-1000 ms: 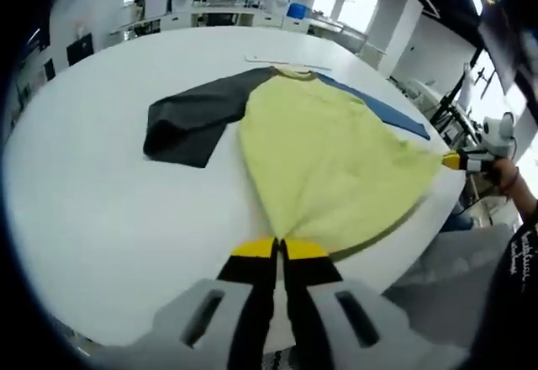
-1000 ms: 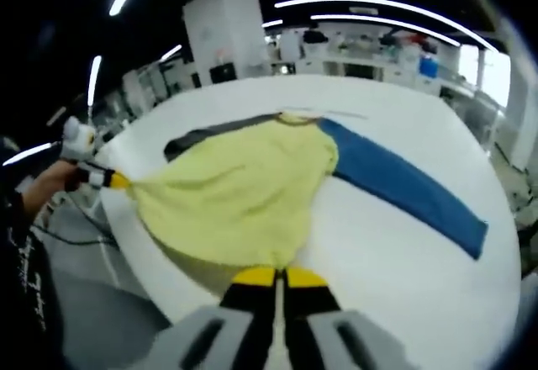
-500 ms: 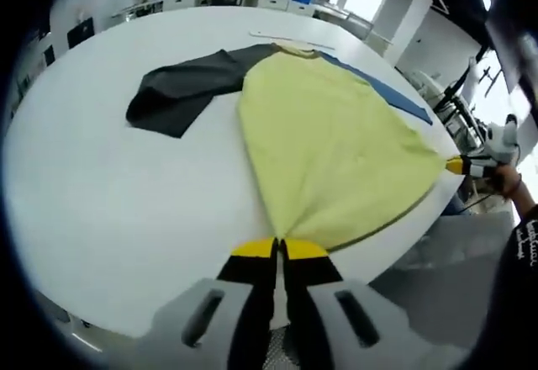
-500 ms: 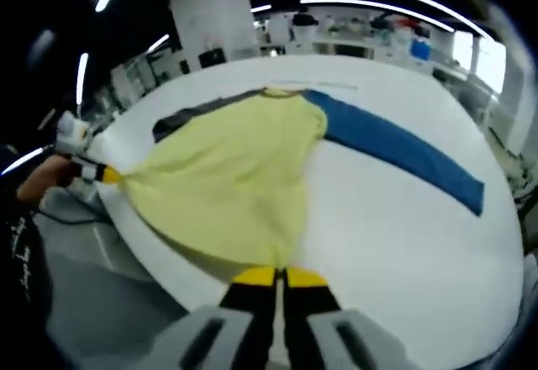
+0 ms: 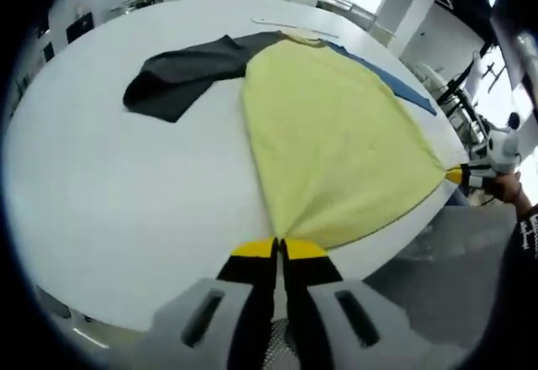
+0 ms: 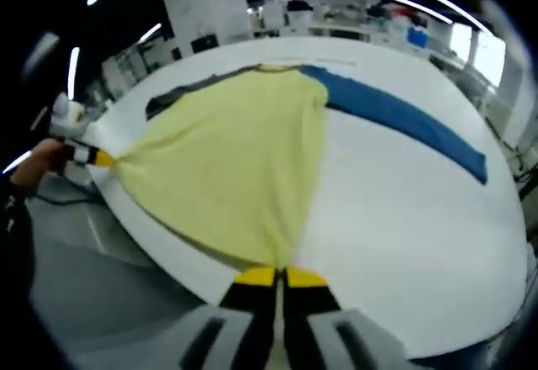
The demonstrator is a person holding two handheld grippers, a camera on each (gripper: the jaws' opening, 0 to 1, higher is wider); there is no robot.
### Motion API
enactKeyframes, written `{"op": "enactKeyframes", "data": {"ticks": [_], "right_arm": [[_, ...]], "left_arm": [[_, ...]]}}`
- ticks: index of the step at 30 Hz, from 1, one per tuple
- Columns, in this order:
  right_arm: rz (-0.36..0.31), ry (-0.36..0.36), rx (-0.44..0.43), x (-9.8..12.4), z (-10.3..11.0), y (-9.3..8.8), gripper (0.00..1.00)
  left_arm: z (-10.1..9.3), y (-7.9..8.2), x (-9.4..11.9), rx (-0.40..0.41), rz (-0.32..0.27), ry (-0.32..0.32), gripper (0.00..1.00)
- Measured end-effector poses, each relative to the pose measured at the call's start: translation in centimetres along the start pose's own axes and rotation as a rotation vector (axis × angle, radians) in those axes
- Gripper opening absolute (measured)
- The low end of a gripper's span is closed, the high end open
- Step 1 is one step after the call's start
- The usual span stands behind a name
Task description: Fold the garment on the visible template until the final outline fits inside the template.
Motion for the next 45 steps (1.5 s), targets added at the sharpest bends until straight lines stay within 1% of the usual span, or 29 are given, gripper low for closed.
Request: {"op": "enactKeyframes", "data": {"ticks": [4, 8, 12, 14, 17, 21, 24, 27, 29, 30, 31, 32, 33, 35, 38, 41, 43, 44, 45], "right_arm": [[0.0, 0.006, -0.014, 0.1, -0.1, 0.0, 0.0], [-0.009, 0.007, -0.018, 0.5, -0.3, 0.2, 0.0], [-0.002, 0.004, -0.02, 0.5, -0.6, 0.0, 0.0], [-0.001, 0.002, -0.021, 0.6, -0.7, -0.1, 0.0], [0.001, -0.002, -0.021, 0.6, -0.6, -0.1, 0.0], [0.005, 0.008, -0.03, 0.4, -0.6, -0.2, 0.0], [0.005, 0.004, -0.019, 0.3, -0.5, -0.3, 0.0], [0.008, -0.001, 0.017, 0.4, -0.5, -0.3, 0.0], [0.0, -0.009, 0.012, 0.3, -0.6, -0.3, 0.0], [-0.017, -0.008, -0.003, 0.5, -0.8, -0.3, 0.04], [-0.025, -0.007, -0.013, 0.6, -0.9, -0.2, 0.09], [-0.027, -0.006, -0.017, 0.8, -0.9, -0.2, 0.2], [-0.035, -0.007, -0.025, 0.9, -1.1, -0.1, 0.28], [-0.053, -0.007, -0.032, 1.3, -1.3, 0.2, 0.42], [-0.089, 0.008, -0.04, 1.9, -1.5, 1.0, 0.51], [-0.139, 0.034, -0.069, 2.9, -1.6, 2.2, 0.59], [-0.164, 0.036, -0.074, 3.2, -1.9, 2.7, 0.67], [-0.178, 0.038, -0.076, 3.5, -2.2, 3.0, 0.7], [-0.18, 0.039, -0.078, 3.6, -2.3, 3.2, 0.73]], "left_arm": [[-0.1, -0.1, 0.0, 0.008, 0.009, -0.006, 0.0], [-0.6, -0.3, 0.1, -0.036, 0.013, -0.003, 0.0], [-0.5, -0.4, 0.0, -0.017, 0.014, -0.026, 0.0], [-0.5, -0.5, -0.1, -0.022, 0.018, -0.027, 0.0], [-0.5, -0.9, -0.1, -0.082, 0.043, 0.004, 0.01], [-0.5, -1.2, -0.1, -0.099, 0.048, 0.013, 0.18], [-0.9, -1.3, 0.1, -0.116, 0.032, 0.017, 0.21], [-0.9, -1.1, 0.2, -0.129, 0.003, 0.023, 0.31], [-0.8, -0.8, 0.2, -0.155, -0.018, 0.025, 0.36], [-0.6, -0.7, 0.2, -0.163, -0.028, 0.028, 0.41], [-0.6, -0.6, 0.2, -0.171, -0.039, 0.034, 0.46], [-0.5, -0.4, 0.4, -0.192, -0.06, 0.042, 0.5], [-0.5, -0.3, 0.4, -0.195, -0.067, 0.044, 0.53], [-0.9, 0.0, 0.8, -0.209, -0.095, 0.047, 0.59], [-1.2, 0.5, 1.1, -0.227, -0.132, 0.048, 0.68], [-1.2, 1.0, 1.4, -0.239, -0.168, 0.046, 0.77], [-0.8, 1.5, 1.5, -0.245, -0.198, 0.04, 0.83], [-0.9, 1.6, 1.6, -0.243, -0.204, 0.031, 0.86], [-1.3, 1.9, 1.8, -0.243, -0.227, 0.006, 0.89]]}}
Point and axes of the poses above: the point that each gripper's makers call its tool centre point, and the gripper's own axes: x roughly backward along the fingers, z roughly to its left, y roughly out of its top, the point moved 5 cm from there along x, roughly backward along the fingers, and after that the axes turned 15 degrees about z, right-handed, at the moved point
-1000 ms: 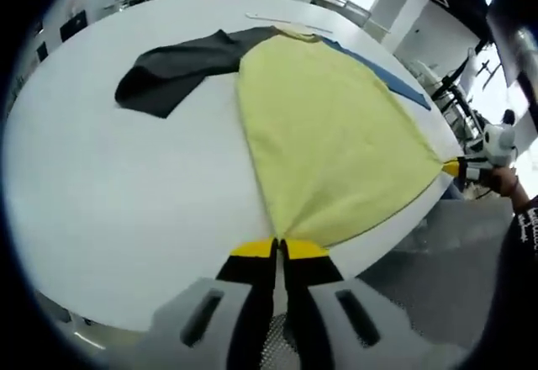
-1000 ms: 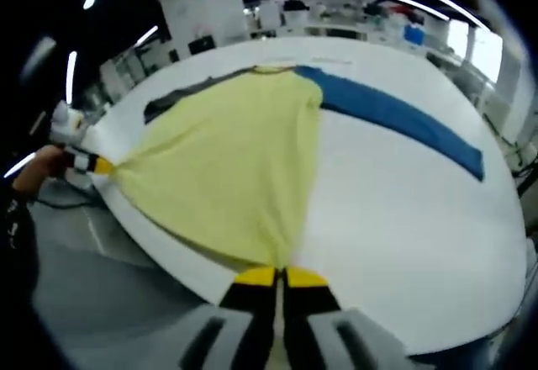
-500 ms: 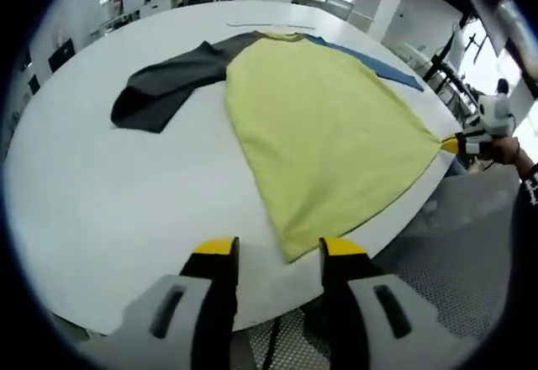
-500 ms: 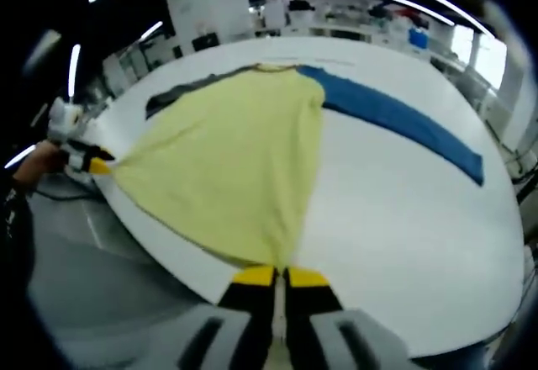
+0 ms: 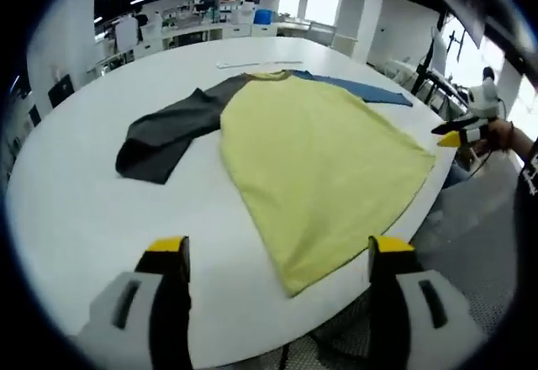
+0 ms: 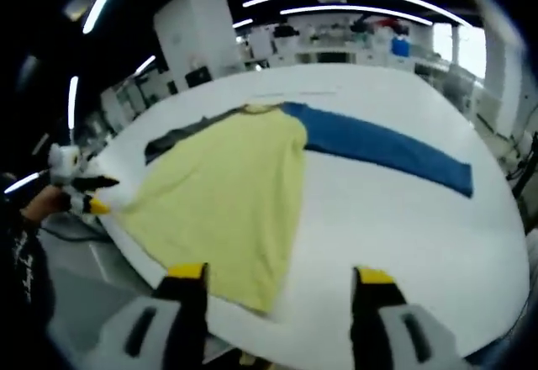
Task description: Fold the garment on the visible template until the final outline fits inside the template.
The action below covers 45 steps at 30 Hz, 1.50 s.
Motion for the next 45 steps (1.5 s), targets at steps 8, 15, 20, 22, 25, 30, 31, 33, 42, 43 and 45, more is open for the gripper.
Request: {"op": "enactKeyframes", "data": {"ticks": [8, 15, 20, 22, 25, 30, 31, 33, 42, 43, 45], "right_arm": [[-0.037, 0.01, -0.013, 0.3, -2.4, 2.5, 0.99], [-0.085, -0.069, -0.095, 0.8, -7.4, 4.9, 0.95], [-0.114, -0.102, -0.186, 0.6, -11.9, 6.0, 0.91], [-0.102, -0.111, -0.202, 0.7, -12.9, 6.3, 0.89], [-0.107, -0.142, -0.221, 0.6, -14.7, 6.6, 0.89], [-0.113, -0.197, -0.272, 0.4, -17.8, 7.0, 0.84], [-0.12, -0.206, -0.278, 0.4, -18.5, 7.1, 0.82], [-0.141, -0.209, -0.317, 0.4, -19.2, 7.4, 0.79], [-0.159, -0.277, -0.383, -0.7, -23.2, 7.4, 0.6], [-0.15, -0.291, -0.384, -1.0, -23.8, 7.2, 0.58], [-0.133, -0.322, -0.397, -1.1, -23.8, 6.7, 0.53]], "left_arm": [[-1.0, 1.9, 0.8, -0.008, -0.058, -0.03, 0.99], [-1.2, 2.6, 1.1, -0.027, -0.069, -0.033, 0.99], [-1.2, 2.9, 1.1, -0.021, -0.069, -0.034, 0.99], [-1.3, 2.9, 1.1, -0.023, -0.066, -0.035, 0.99], [-1.3, 3.0, 1.1, -0.02, -0.073, -0.037, 0.99], [-1.4, 3.3, 1.0, -0.014, -0.086, -0.038, 0.99], [-1.4, 3.3, 1.0, -0.015, -0.089, -0.038, 0.99], [-1.1, 3.4, 0.9, -0.014, -0.093, -0.026, 0.99], [-0.8, 3.2, 0.8, 0.006, -0.101, -0.007, 0.96], [-0.8, 3.1, 0.8, 0.009, -0.102, -0.005, 0.96], [-0.7, 2.9, 0.7, 0.008, -0.097, -0.002, 0.97]]}}
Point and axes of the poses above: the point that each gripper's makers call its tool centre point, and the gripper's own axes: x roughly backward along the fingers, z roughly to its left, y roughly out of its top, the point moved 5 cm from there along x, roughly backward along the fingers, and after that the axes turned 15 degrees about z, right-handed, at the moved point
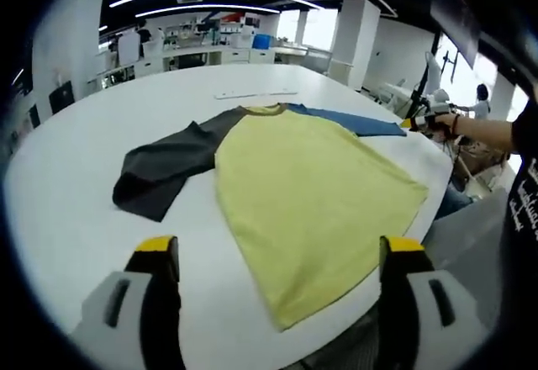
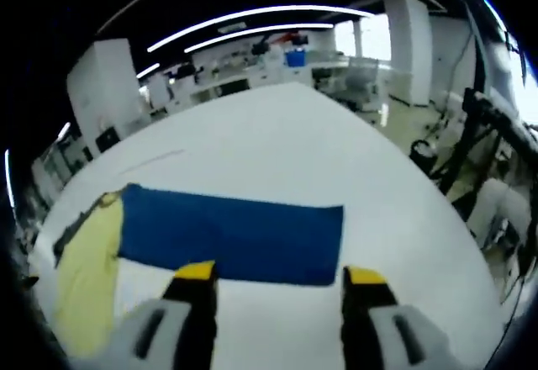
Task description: Fold the garment on the visible template until the final outline fits inside the template.
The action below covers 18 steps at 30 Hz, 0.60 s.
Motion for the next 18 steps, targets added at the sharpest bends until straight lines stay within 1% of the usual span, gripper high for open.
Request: {"op": "enactKeyframes", "data": {"ticks": [2, 4, 5, 6, 7, 8, 9, 10, 11, 14, 15, 16, 18], "right_arm": [[-0.008, -0.025, -0.01, -0.7, -1.1, 0.3, 0.48], [-0.007, -0.039, -0.004, -0.3, -0.8, -0.2, 0.42], [-0.007, -0.056, -0.02, -0.3, -0.9, -0.4, 0.39], [0.001, -0.061, -0.018, -0.3, -0.9, -0.5, 0.37], [0.024, -0.078, -0.018, -1.1, -1.9, -0.5, 0.36], [0.036, -0.087, -0.02, -1.5, -2.5, -0.4, 0.34], [0.027, -0.084, -0.021, -1.1, -1.9, -0.8, 0.33], [0.023, -0.084, -0.024, -0.9, -1.7, -0.9, 0.31], [0.022, -0.084, -0.031, -1.0, -1.8, -0.9, 0.29], [0.009, -0.1, -0.05, -1.6, -2.9, -0.4, 0.24], [0.009, -0.103, -0.051, -1.3, -2.6, -0.5, 0.23], [0.015, -0.116, -0.039, -1.0, -2.3, -0.8, 0.22], [0.018, -0.145, -0.007, -1.0, -2.3, -0.9, 0.2]], "left_arm": [[0.1, -0.2, 0.0, -0.001, 0.007, 0.007, 0.96], [0.2, -0.3, 0.0, -0.004, 0.008, 0.012, 0.96], [0.3, -0.3, 0.1, 0.001, 0.008, 0.016, 0.96], [0.3, -0.3, 0.1, 0.004, 0.009, 0.017, 0.95], [0.3, -0.4, 0.1, 0.009, 0.01, 0.02, 0.95], [0.4, -0.4, 0.1, 0.012, 0.013, 0.022, 0.94], [0.4, -0.4, 0.2, 0.013, 0.013, 0.024, 0.93], [0.5, -0.4, 0.2, 0.015, 0.012, 0.026, 0.93], [0.6, -0.4, 0.2, 0.018, 0.013, 0.028, 0.93], [0.8, -0.6, 0.3, 0.035, 0.016, 0.03, 0.9], [0.7, -0.6, 0.2, 0.037, 0.017, 0.029, 0.89], [0.7, -0.6, 0.2, 0.037, 0.018, 0.03, 0.89], [0.7, -0.6, 0.2, 0.033, 0.02, 0.032, 0.89]]}}
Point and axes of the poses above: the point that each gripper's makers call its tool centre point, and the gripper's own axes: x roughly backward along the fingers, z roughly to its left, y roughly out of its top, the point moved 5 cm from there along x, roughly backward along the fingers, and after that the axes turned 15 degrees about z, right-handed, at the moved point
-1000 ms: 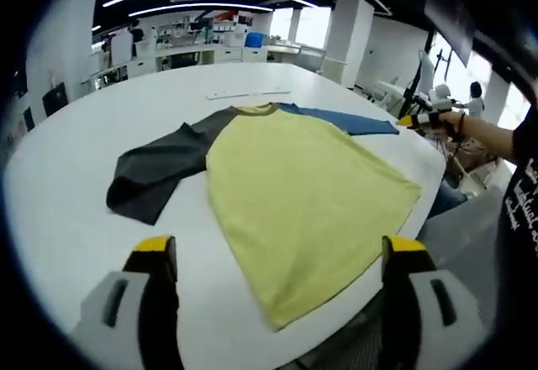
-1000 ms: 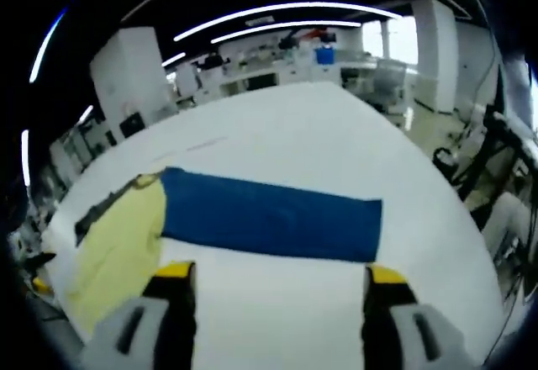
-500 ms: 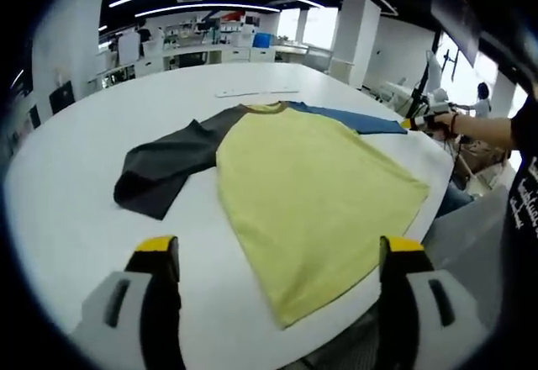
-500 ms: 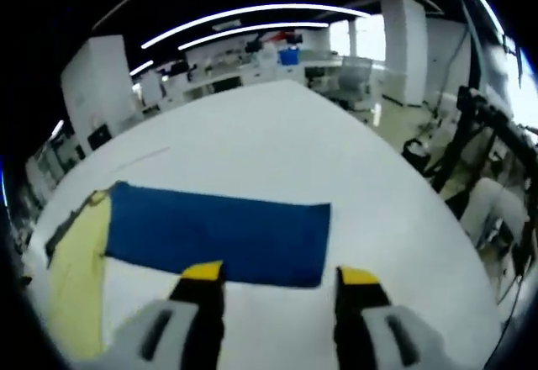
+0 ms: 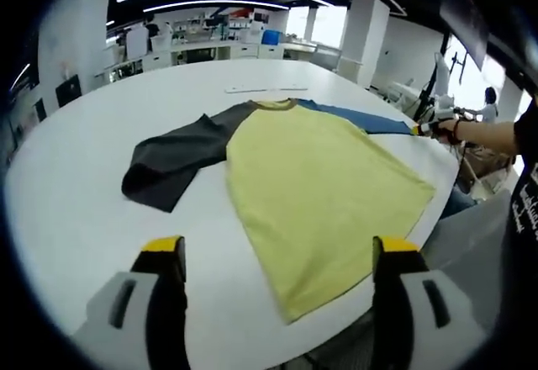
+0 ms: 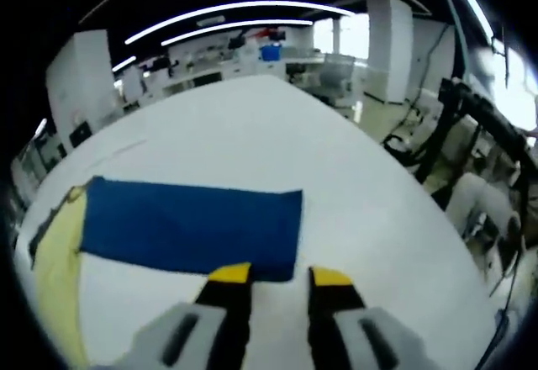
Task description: Fold the garment on the visible template until the final outline fits inside the template.
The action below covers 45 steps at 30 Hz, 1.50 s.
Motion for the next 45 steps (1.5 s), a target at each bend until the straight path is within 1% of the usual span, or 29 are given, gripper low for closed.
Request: {"op": "enactKeyframes", "data": {"ticks": [2, 4, 6, 8, 10, 12, 13, 14, 15, 16, 22, 26, 30, 32, 34, 37, 40, 41, 43, 45], "right_arm": [[0.0, 0.007, -0.012, -0.4, -0.2, 0.2, 0.17], [0.003, 0.007, -0.018, 0.1, 0.6, 0.0, 0.14], [0.009, 0.014, -0.021, 0.2, 0.9, 0.1, 0.1], [0.017, 0.012, -0.039, 0.5, 1.0, 0.0, 0.09], [0.027, 0.016, -0.091, 0.5, 0.9, -0.1, 0.07], [0.039, 0.018, -0.127, 0.5, 0.8, -0.1, 0.05], [0.044, 0.019, -0.139, 0.8, 1.0, -0.2, 0.05], [0.042, 0.019, -0.134, 0.8, 1.1, -0.2, 0.04], [0.048, 0.022, -0.135, -0.1, 0.4, 0.2, 0.02], [0.046, 0.024, -0.135, -0.2, 0.2, 0.4, 0.01], [0.055, 0.032, -0.167, 0.1, 0.5, 0.1, 0.0], [0.05, 0.034, -0.153, 0.4, 0.7, 0.6, 0.0], [0.029, 0.036, -0.116, 2.2, 2.3, 0.7, 0.0], [0.016, 0.033, -0.095, 1.9, 2.1, 1.4, 0.0], [0.004, 0.04, -0.069, 2.8, 2.9, 1.6, 0.0], [-0.013, 0.061, -0.064, 2.7, 3.1, 2.7, 0.0], [-0.019, 0.066, -0.026, 2.6, 3.4, 3.4, 0.0], [-0.023, 0.067, -0.006, 3.1, 4.1, 3.2, 0.0], [-0.02, 0.073, 0.005, 3.4, 4.6, 3.3, 0.0], [-0.029, 0.096, 0.009, 3.6, 5.3, 3.6, 0.0]], "left_arm": [[-0.1, 0.0, 0.0, -0.002, 0.002, -0.001, 0.88], [-0.2, 0.1, 0.0, 0.005, -0.005, -0.005, 0.88], [-0.2, 0.2, 0.0, 0.007, -0.006, -0.009, 0.87], [-0.4, 0.2, 0.2, 0.0, -0.008, -0.01, 0.87], [-0.4, 0.2, 0.3, -0.001, -0.008, -0.01, 0.87], [-0.3, 0.2, 0.6, 0.024, -0.008, -0.024, 0.85], [-0.3, 0.4, 0.7, 0.039, -0.021, -0.034, 0.84], [-0.2, 0.5, 0.8, 0.041, -0.027, -0.037, 0.84], [-0.3, 0.7, 1.0, 0.04, -0.032, -0.039, 0.85], [-0.3, 0.8, 1.1, 0.039, -0.034, -0.039, 0.85], [-0.5, 0.9, 1.3, 0.017, -0.025, -0.039, 0.88], [-0.5, 0.7, 1.4, 0.018, -0.013, -0.034, 0.89], [-0.5, 0.7, 1.4, 0.014, -0.013, -0.033, 0.9], [-0.6, 0.7, 1.4, 0.012, -0.01, -0.037, 0.91], [-0.7, 0.8, 1.5, 0.005, -0.014, -0.034, 0.93], [-0.5, 0.8, 1.6, 0.003, -0.023, -0.022, 0.95], [-0.5, 0.9, 1.7, 0.001, -0.027, -0.017, 0.95], [-0.5, 0.8, 1.7, -0.002, -0.027, -0.017, 0.95], [-0.5, 0.7, 1.8, -0.003, -0.025, -0.014, 0.96], [-0.5, 0.5, 1.8, -0.003, -0.02, -0.013, 0.97]]}}
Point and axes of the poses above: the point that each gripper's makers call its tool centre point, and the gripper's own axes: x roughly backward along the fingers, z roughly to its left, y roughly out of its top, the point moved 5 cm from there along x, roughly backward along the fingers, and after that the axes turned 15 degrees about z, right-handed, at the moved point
